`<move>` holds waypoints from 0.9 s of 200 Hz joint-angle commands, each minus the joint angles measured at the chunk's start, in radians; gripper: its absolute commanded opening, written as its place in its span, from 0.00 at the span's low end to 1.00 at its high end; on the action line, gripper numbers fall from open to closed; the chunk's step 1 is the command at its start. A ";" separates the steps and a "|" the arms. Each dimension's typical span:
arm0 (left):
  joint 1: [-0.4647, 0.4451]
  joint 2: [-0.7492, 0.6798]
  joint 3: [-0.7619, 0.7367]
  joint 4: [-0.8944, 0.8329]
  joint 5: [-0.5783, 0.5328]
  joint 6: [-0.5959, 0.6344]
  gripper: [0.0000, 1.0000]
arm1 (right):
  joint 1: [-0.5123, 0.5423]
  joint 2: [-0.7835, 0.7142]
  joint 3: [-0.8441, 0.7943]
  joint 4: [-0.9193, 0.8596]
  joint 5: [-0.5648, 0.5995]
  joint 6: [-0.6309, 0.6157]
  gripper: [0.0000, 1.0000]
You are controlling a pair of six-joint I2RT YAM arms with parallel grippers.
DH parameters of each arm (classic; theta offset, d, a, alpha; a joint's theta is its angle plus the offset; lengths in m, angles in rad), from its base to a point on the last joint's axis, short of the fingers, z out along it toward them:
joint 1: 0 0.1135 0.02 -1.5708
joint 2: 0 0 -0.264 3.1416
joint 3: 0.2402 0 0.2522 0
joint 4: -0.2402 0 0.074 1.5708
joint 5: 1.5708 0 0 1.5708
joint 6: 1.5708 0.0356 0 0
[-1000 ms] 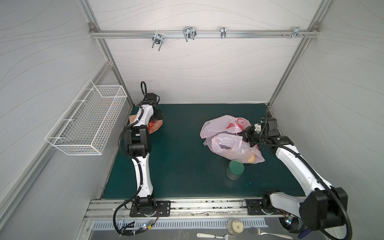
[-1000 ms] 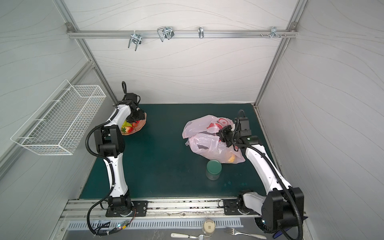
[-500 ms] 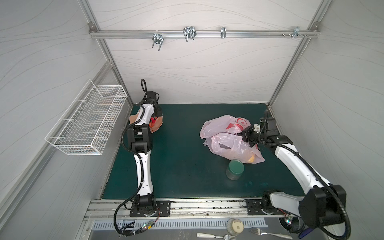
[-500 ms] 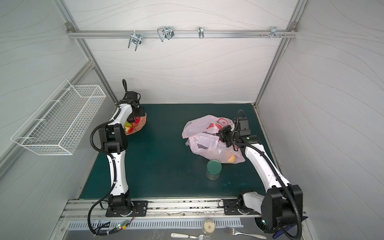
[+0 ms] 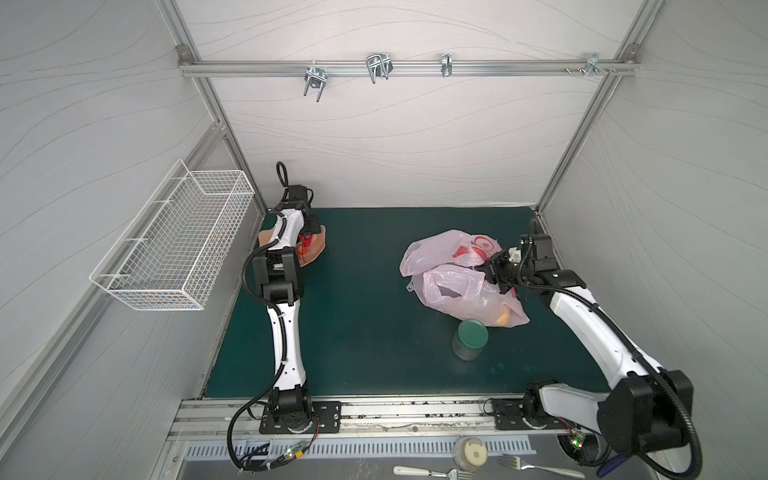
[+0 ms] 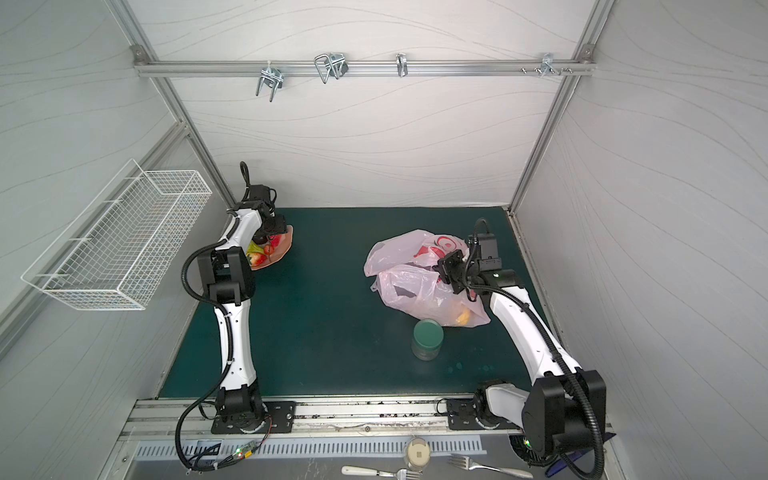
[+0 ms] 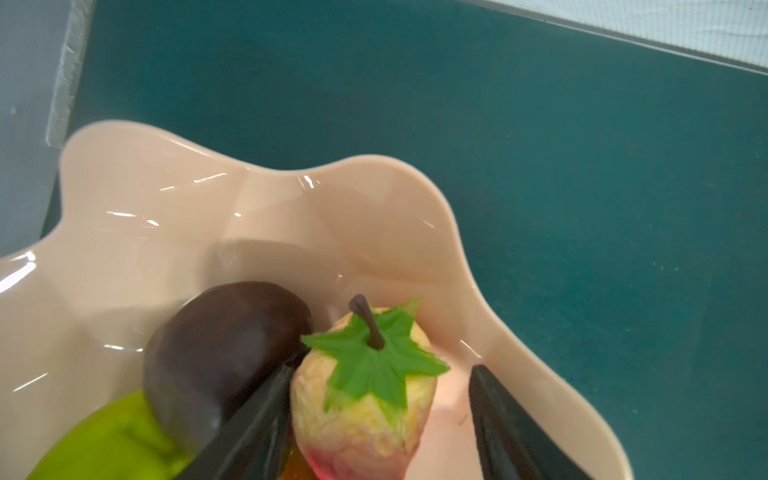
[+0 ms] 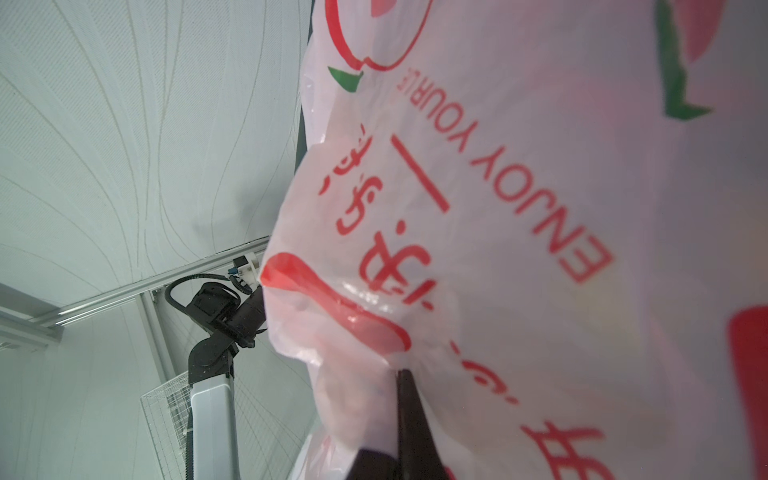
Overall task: Place the fruits into the plastic bag
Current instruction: 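Lower the left gripper and close it on the yellow-red peach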
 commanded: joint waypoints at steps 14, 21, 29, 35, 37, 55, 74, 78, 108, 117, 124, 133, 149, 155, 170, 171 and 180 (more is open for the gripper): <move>0.022 0.025 0.050 0.009 0.047 0.001 0.68 | 0.008 -0.007 0.026 -0.037 0.025 -0.008 0.00; 0.023 0.025 0.050 0.007 0.054 -0.001 0.67 | 0.012 -0.006 0.029 -0.037 0.027 -0.006 0.00; 0.024 0.024 0.049 0.006 0.061 -0.001 0.67 | 0.014 -0.003 0.031 -0.039 0.030 -0.006 0.00; 0.023 0.025 0.047 0.002 0.064 -0.004 0.67 | 0.017 -0.002 0.033 -0.039 0.030 -0.008 0.00; 0.024 0.025 0.047 0.002 0.065 -0.004 0.67 | 0.017 -0.002 0.033 -0.040 0.030 -0.008 0.00; 0.024 0.027 0.042 0.001 0.074 -0.007 0.64 | 0.024 -0.002 0.035 -0.039 0.035 -0.007 0.00; 0.025 0.027 0.041 -0.009 0.085 -0.010 0.63 | 0.029 -0.006 0.035 -0.045 0.037 -0.006 0.00; 0.025 0.025 0.041 -0.011 0.084 -0.012 0.63 | 0.029 -0.006 0.035 -0.045 0.039 -0.006 0.00; 0.030 0.022 0.035 -0.024 0.090 -0.009 0.65 | 0.032 -0.013 0.038 -0.049 0.043 -0.007 0.00; 0.030 0.020 0.026 -0.023 0.091 -0.010 0.66 | 0.032 -0.014 0.038 -0.050 0.044 -0.007 0.00; 0.029 0.018 0.017 -0.022 0.092 -0.012 0.66 | 0.032 -0.014 0.039 -0.051 0.044 -0.007 0.00; 0.030 0.016 0.010 -0.022 0.093 -0.013 0.66 | 0.033 -0.016 0.039 -0.051 0.044 -0.006 0.00; 0.030 0.012 -0.004 -0.024 0.093 -0.013 0.66 | 0.032 -0.017 0.041 -0.054 0.046 -0.007 0.00; 0.029 0.009 -0.006 -0.027 0.091 -0.015 0.66 | 0.035 -0.019 0.041 -0.054 0.044 -0.008 0.00; 0.030 0.000 -0.025 -0.020 0.089 -0.016 0.64 | 0.035 -0.022 0.041 -0.055 0.047 -0.009 0.00; 0.030 0.000 -0.026 -0.020 0.090 -0.016 0.64 | 0.035 -0.021 0.041 -0.055 0.046 -0.008 0.00; 0.031 -0.004 -0.031 -0.019 0.090 -0.018 0.62 | 0.035 -0.024 0.041 -0.058 0.045 -0.009 0.00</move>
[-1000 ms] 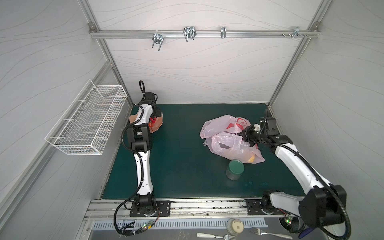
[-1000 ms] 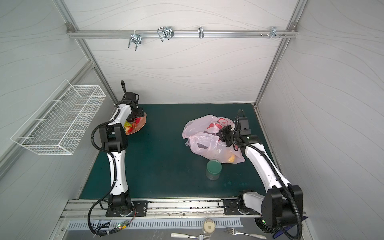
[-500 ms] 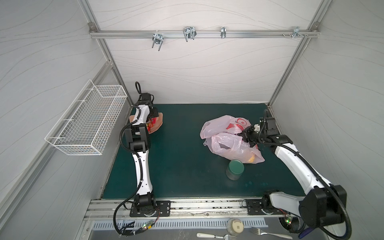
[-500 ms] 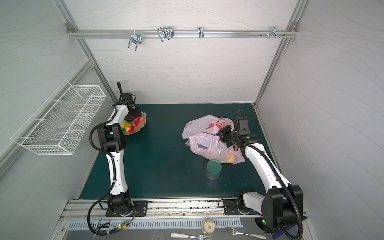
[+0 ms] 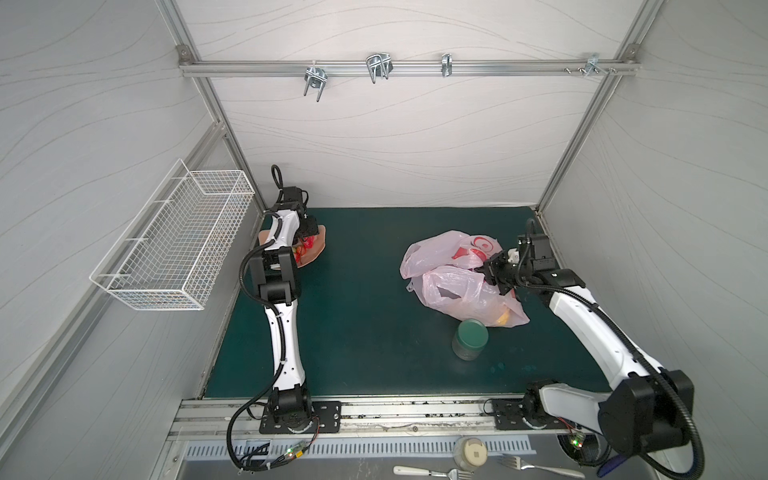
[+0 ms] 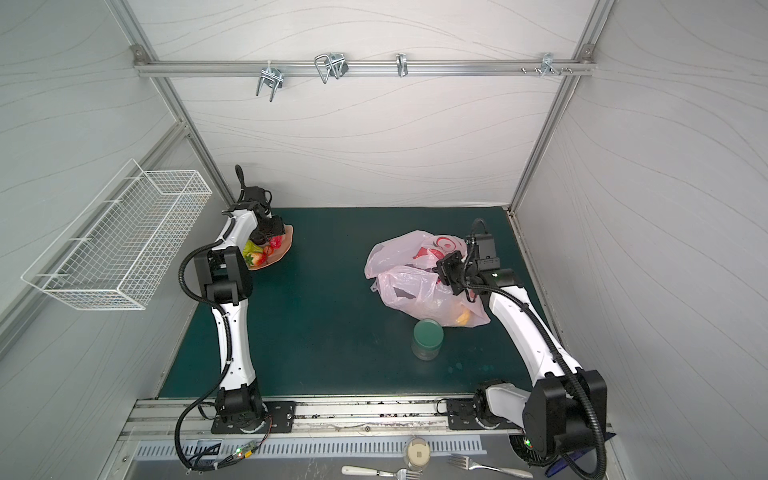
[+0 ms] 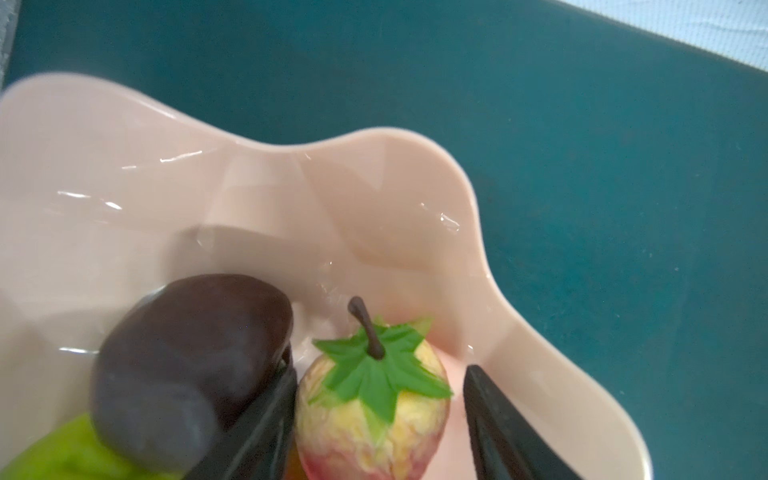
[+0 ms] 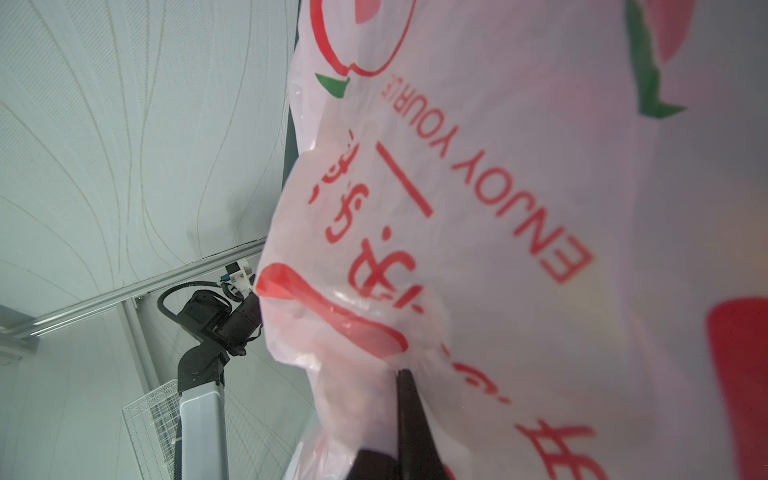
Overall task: Place the fruits into the plastic bag
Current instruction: 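Lower the left gripper and close it on the yellow-red peach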
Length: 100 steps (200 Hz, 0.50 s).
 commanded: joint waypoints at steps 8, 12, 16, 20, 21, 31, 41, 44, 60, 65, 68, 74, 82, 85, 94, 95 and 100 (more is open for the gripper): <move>0.007 -0.007 -0.022 -0.006 0.009 -0.001 0.60 | 0.008 -0.025 0.027 -0.024 0.014 -0.009 0.00; 0.007 -0.010 -0.025 -0.006 0.007 -0.003 0.59 | 0.008 -0.026 0.028 -0.025 0.015 -0.008 0.00; 0.006 -0.012 -0.028 -0.007 0.007 -0.003 0.58 | 0.007 -0.027 0.027 -0.027 0.016 -0.009 0.00; 0.005 -0.015 -0.031 -0.007 0.007 -0.005 0.57 | 0.007 -0.028 0.027 -0.028 0.015 -0.009 0.00; 0.006 -0.016 -0.032 -0.007 0.007 -0.005 0.57 | 0.007 -0.028 0.027 -0.027 0.015 -0.009 0.00; 0.007 -0.026 -0.038 -0.006 0.005 -0.004 0.55 | 0.007 -0.031 0.027 -0.027 0.016 -0.009 0.00; 0.007 -0.038 -0.043 -0.005 0.004 -0.006 0.53 | 0.008 -0.033 0.028 -0.029 0.017 -0.010 0.00; 0.008 -0.042 -0.043 -0.003 0.003 -0.006 0.52 | 0.008 -0.033 0.029 -0.028 0.016 -0.010 0.00; 0.011 -0.061 -0.044 -0.002 0.007 -0.010 0.48 | 0.008 -0.036 0.030 -0.029 0.017 -0.010 0.00; 0.011 -0.068 -0.045 -0.002 0.010 -0.013 0.47 | 0.007 -0.037 0.030 -0.031 0.014 -0.009 0.00; 0.011 -0.072 -0.046 -0.002 0.012 -0.013 0.46 | 0.008 -0.037 0.030 -0.031 0.017 -0.009 0.00; 0.011 -0.080 -0.047 -0.002 0.012 -0.016 0.46 | 0.008 -0.039 0.030 -0.031 0.018 -0.009 0.00; 0.010 -0.092 -0.049 -0.003 0.016 -0.019 0.45 | 0.007 -0.041 0.032 -0.028 0.017 -0.009 0.00; 0.011 -0.098 -0.049 -0.003 0.019 -0.021 0.44 | 0.008 -0.041 0.032 -0.029 0.017 -0.007 0.00; 0.011 -0.115 -0.055 -0.001 0.025 -0.022 0.43 | 0.008 -0.042 0.034 -0.028 0.016 -0.008 0.00; 0.011 -0.116 -0.055 -0.001 0.025 -0.022 0.43 | 0.007 -0.042 0.035 -0.028 0.016 -0.009 0.00; 0.011 -0.128 -0.060 0.004 0.029 -0.024 0.43 | 0.007 -0.043 0.037 -0.029 0.016 -0.010 0.00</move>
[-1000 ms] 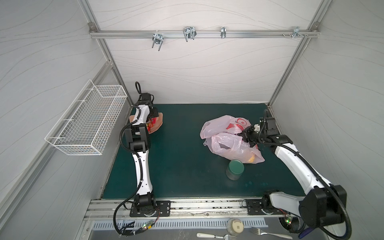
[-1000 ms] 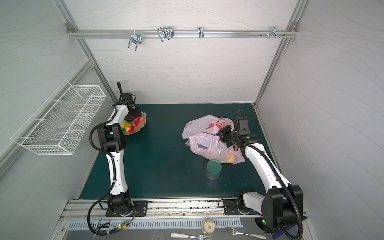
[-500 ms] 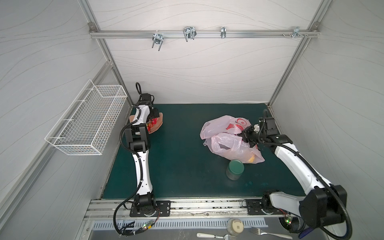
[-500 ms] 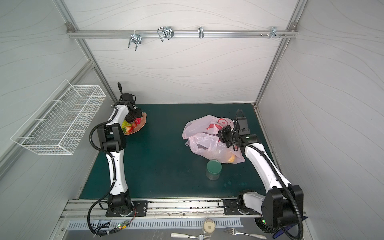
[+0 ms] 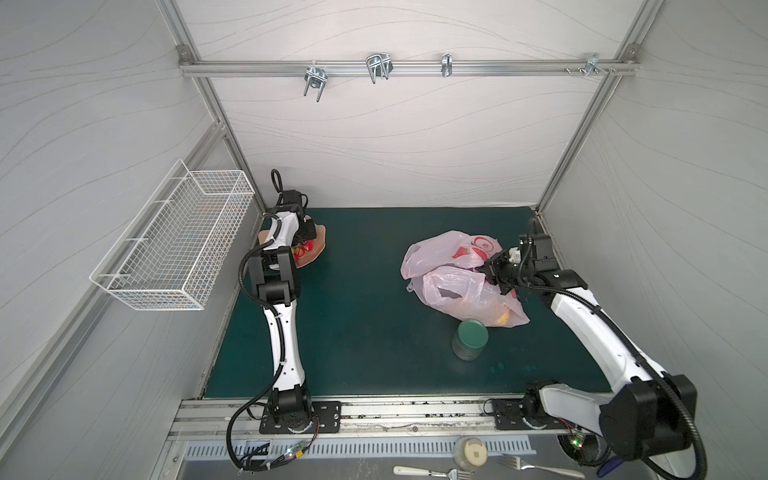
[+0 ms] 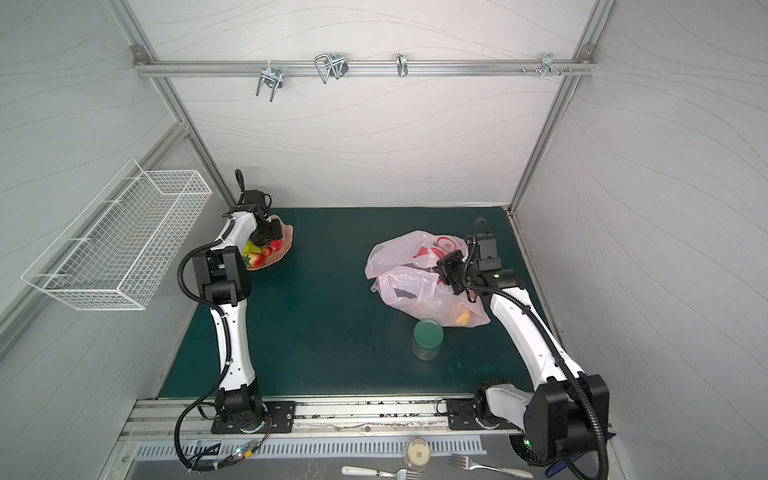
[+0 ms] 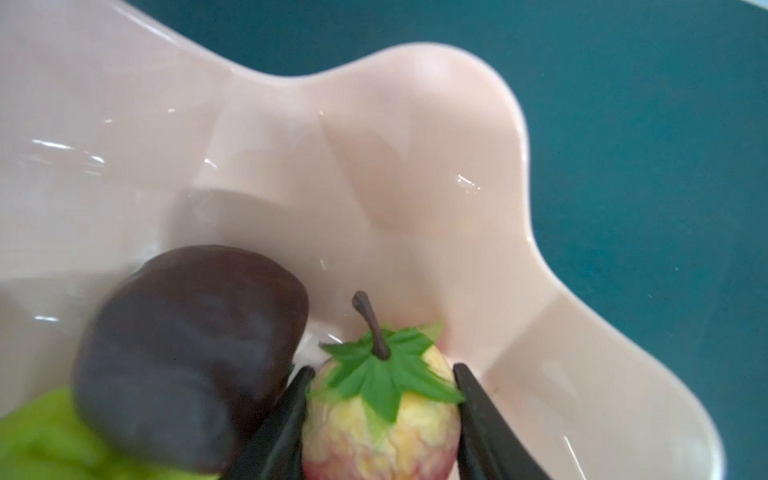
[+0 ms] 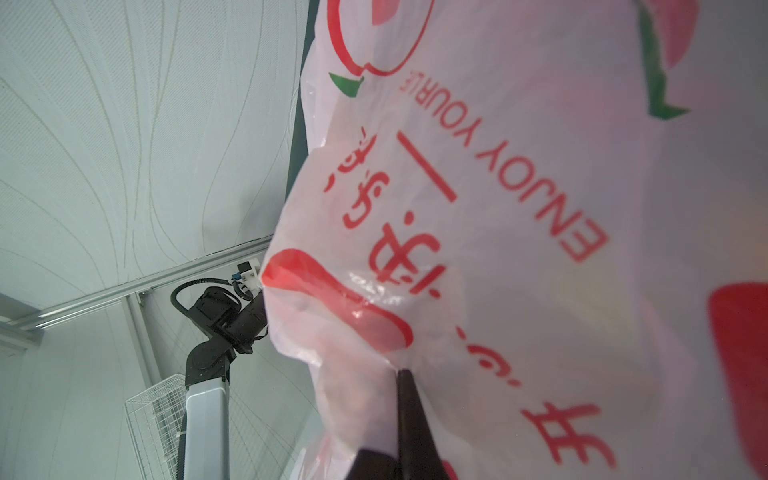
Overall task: Place the fruits into the plastic bag
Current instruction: 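Lower the left gripper and close it on the yellow-red peach, then lift the peach and carry it with the left gripper to the bag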
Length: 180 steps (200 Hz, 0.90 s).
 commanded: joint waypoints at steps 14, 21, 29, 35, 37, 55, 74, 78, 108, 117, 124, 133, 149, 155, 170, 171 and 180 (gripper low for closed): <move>0.005 -0.131 -0.016 0.017 0.040 -0.015 0.41 | 0.007 -0.025 0.036 -0.023 0.013 -0.003 0.00; 0.005 -0.147 -0.022 0.022 0.054 -0.017 0.40 | 0.006 -0.026 0.038 -0.024 0.014 -0.003 0.00; 0.005 -0.166 -0.031 0.025 0.070 -0.013 0.39 | 0.007 -0.025 0.038 -0.023 0.013 -0.003 0.00; 0.005 -0.179 -0.036 0.027 0.073 -0.014 0.39 | 0.007 -0.025 0.038 -0.023 0.011 -0.003 0.00; 0.005 -0.184 -0.037 0.027 0.073 -0.014 0.38 | 0.007 -0.025 0.038 -0.023 0.013 -0.003 0.00; 0.004 -0.231 -0.062 0.035 0.086 -0.010 0.37 | 0.006 -0.024 0.040 -0.020 0.009 -0.003 0.00; 0.005 -0.278 -0.090 0.046 0.108 -0.008 0.36 | 0.006 -0.022 0.047 -0.021 0.006 -0.005 0.00; 0.005 -0.288 -0.095 0.048 0.113 -0.007 0.36 | 0.006 -0.023 0.047 -0.020 0.006 -0.006 0.00; 0.004 -0.347 -0.146 0.064 0.149 -0.008 0.35 | 0.006 -0.023 0.050 -0.022 0.003 -0.010 0.00; 0.003 -0.367 -0.167 0.069 0.167 -0.007 0.34 | 0.007 -0.025 0.049 -0.022 0.001 -0.010 0.00; 0.001 -0.386 -0.192 0.078 0.182 -0.009 0.34 | 0.006 -0.026 0.049 -0.023 0.001 -0.010 0.00; -0.002 -0.416 -0.228 0.094 0.204 -0.012 0.34 | 0.007 -0.028 0.049 -0.023 -0.001 -0.010 0.00; -0.015 -0.474 -0.301 0.127 0.250 -0.016 0.33 | 0.006 -0.033 0.049 -0.027 -0.002 -0.011 0.00; -0.021 -0.497 -0.335 0.138 0.267 -0.019 0.33 | 0.007 -0.036 0.047 -0.028 -0.002 -0.011 0.00; -0.043 -0.556 -0.410 0.159 0.313 -0.029 0.32 | 0.004 -0.039 0.047 -0.030 -0.005 -0.011 0.00; -0.046 -0.558 -0.416 0.161 0.316 -0.030 0.32 | 0.004 -0.040 0.047 -0.030 -0.004 -0.011 0.00; -0.066 -0.597 -0.462 0.169 0.337 -0.034 0.32 | 0.004 -0.043 0.046 -0.032 -0.007 -0.011 0.00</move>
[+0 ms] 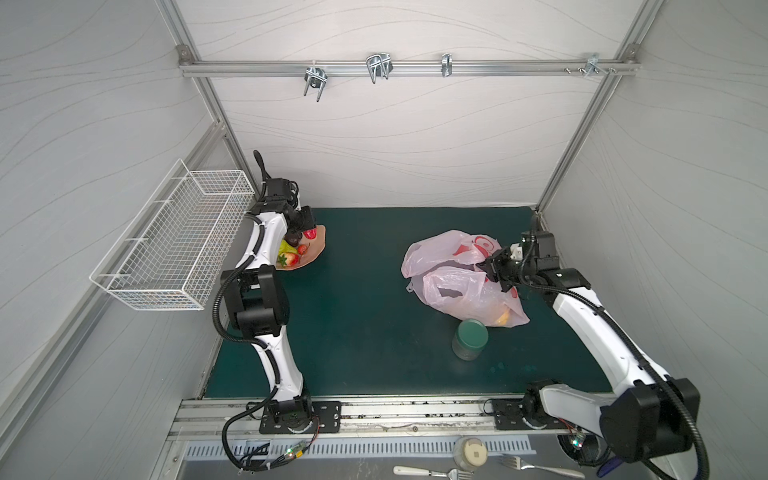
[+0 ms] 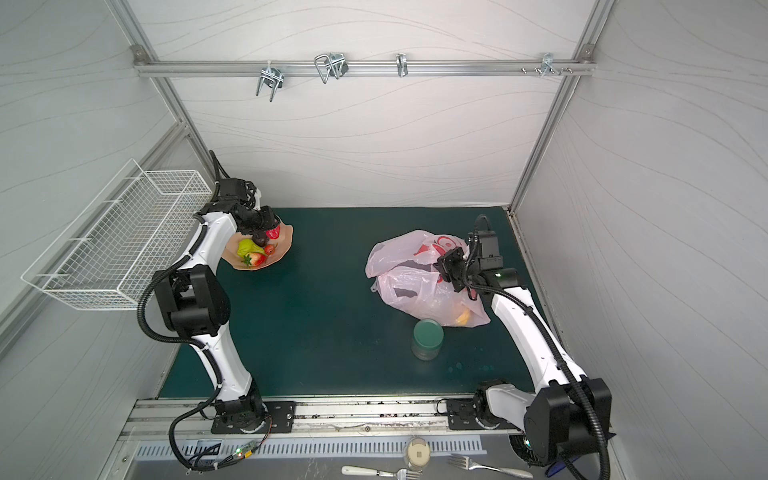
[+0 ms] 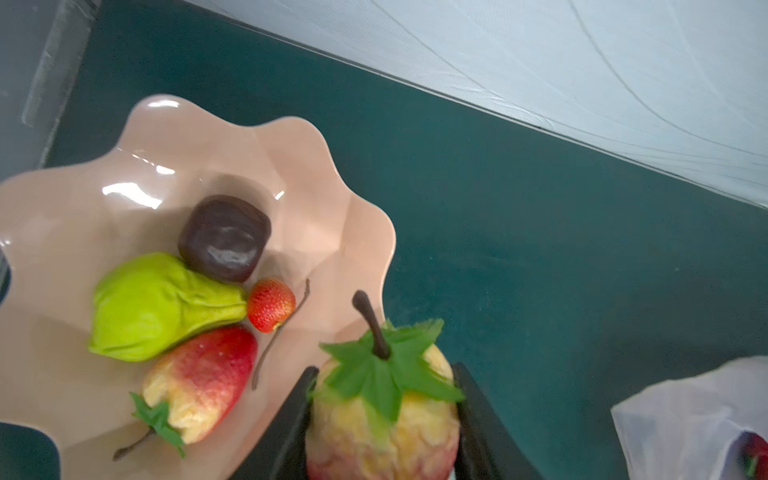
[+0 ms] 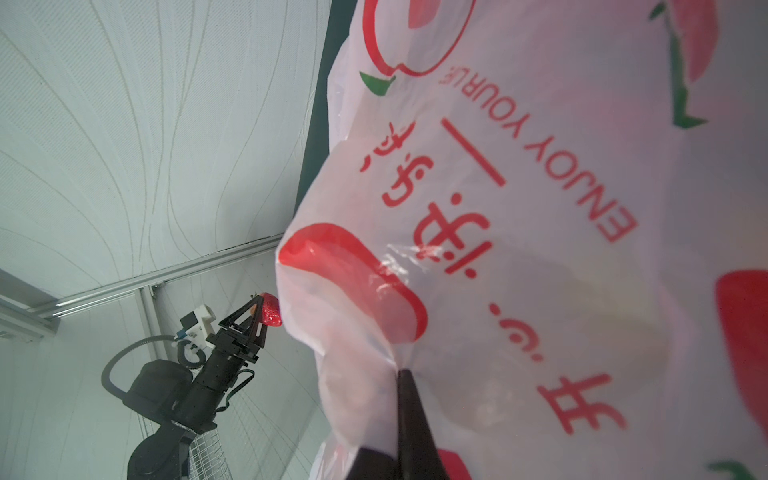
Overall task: Place the fruits into the plastic bag
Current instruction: 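Lift the peach and carry it with the left gripper to the bag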
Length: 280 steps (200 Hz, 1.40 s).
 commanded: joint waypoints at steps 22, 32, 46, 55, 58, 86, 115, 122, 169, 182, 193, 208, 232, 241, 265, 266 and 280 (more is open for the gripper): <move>-0.109 -0.203 -0.190 0.113 0.143 -0.015 0.31 | 0.003 -0.037 0.017 -0.034 -0.010 -0.003 0.00; -0.136 -0.246 -0.241 0.136 0.174 -0.031 0.30 | 0.004 -0.038 0.019 -0.038 -0.016 -0.006 0.00; -0.172 -0.299 -0.304 0.166 0.210 -0.053 0.28 | 0.002 -0.037 0.020 -0.041 -0.023 -0.010 0.00; -0.197 -0.327 -0.340 0.181 0.234 -0.068 0.24 | 0.000 -0.038 0.020 -0.042 -0.025 -0.009 0.00; -0.205 -0.335 -0.348 0.185 0.248 -0.072 0.24 | 0.000 -0.039 0.020 -0.042 -0.026 -0.009 0.00; -0.286 -0.405 -0.444 0.219 0.338 -0.087 0.23 | 0.000 -0.038 0.021 -0.037 -0.036 -0.007 0.00; -0.366 -0.439 -0.513 0.227 0.452 -0.085 0.22 | 0.000 -0.030 0.026 -0.030 -0.046 -0.008 0.00; -0.386 -0.441 -0.520 0.212 0.476 -0.074 0.21 | 0.001 -0.029 0.026 -0.028 -0.047 -0.007 0.00; -0.514 -0.461 -0.599 0.213 0.529 -0.063 0.17 | -0.002 -0.024 0.025 -0.016 -0.058 -0.007 0.00; -0.543 -0.441 -0.600 0.207 0.542 -0.063 0.15 | -0.002 -0.024 0.022 -0.013 -0.059 -0.007 0.00; -0.567 -0.427 -0.598 0.212 0.547 -0.065 0.15 | -0.003 -0.024 0.021 -0.012 -0.061 -0.007 0.00; -0.594 -0.406 -0.587 0.225 0.534 -0.071 0.14 | -0.004 -0.022 0.021 -0.012 -0.065 -0.007 0.00; -0.620 -0.353 -0.539 0.222 0.535 -0.066 0.14 | -0.005 -0.022 0.022 -0.011 -0.068 -0.007 0.00; -0.630 -0.328 -0.514 0.205 0.534 -0.056 0.14 | -0.007 -0.023 0.022 -0.011 -0.068 -0.007 0.00; -0.652 -0.259 -0.464 0.201 0.542 -0.048 0.14 | -0.011 -0.027 0.020 -0.012 -0.069 -0.008 0.00; -0.653 -0.256 -0.462 0.200 0.542 -0.047 0.14 | -0.010 -0.027 0.020 -0.012 -0.068 -0.007 0.00; -0.663 -0.210 -0.413 0.183 0.539 -0.039 0.13 | -0.012 -0.027 0.020 -0.012 -0.070 -0.008 0.00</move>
